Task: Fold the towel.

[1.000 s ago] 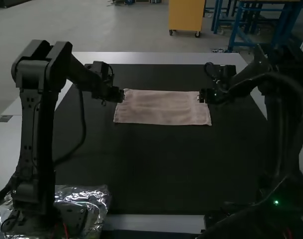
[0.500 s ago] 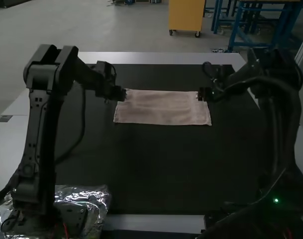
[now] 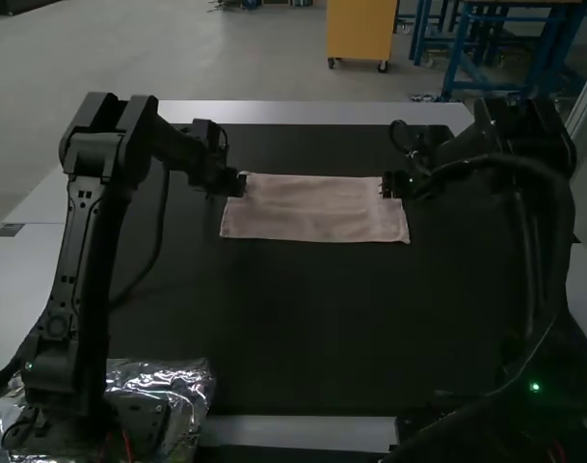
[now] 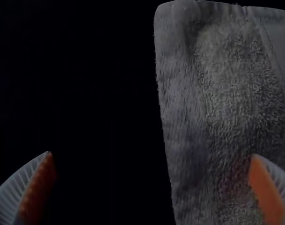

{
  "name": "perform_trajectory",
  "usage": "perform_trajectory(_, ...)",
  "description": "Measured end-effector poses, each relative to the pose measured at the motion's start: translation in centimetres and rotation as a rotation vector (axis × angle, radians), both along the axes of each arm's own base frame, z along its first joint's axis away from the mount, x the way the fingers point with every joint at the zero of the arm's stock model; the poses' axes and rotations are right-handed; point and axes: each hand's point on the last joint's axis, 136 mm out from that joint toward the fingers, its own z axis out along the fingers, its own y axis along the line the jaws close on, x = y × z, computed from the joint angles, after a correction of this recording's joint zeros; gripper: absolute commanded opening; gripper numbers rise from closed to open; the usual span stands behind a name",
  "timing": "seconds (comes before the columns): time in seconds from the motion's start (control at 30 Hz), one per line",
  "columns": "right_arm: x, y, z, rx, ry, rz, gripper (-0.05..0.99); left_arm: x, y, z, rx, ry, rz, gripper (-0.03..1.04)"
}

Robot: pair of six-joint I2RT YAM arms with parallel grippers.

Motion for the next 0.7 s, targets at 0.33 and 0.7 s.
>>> perform_trajectory(0.33,-0.7,1.0,-0.3,0.032,0.029,0.055,-0.02,-0.1,-1.3,0.1,-0.048,0.006,-0.047,0.02)
perform_trajectory(0.7,-0.8,1.0,-0.3,0.044,0.031,0.062,-0.03,-0.2,-1.4,0.2,-0.088,0.010,-0.073,0.02)
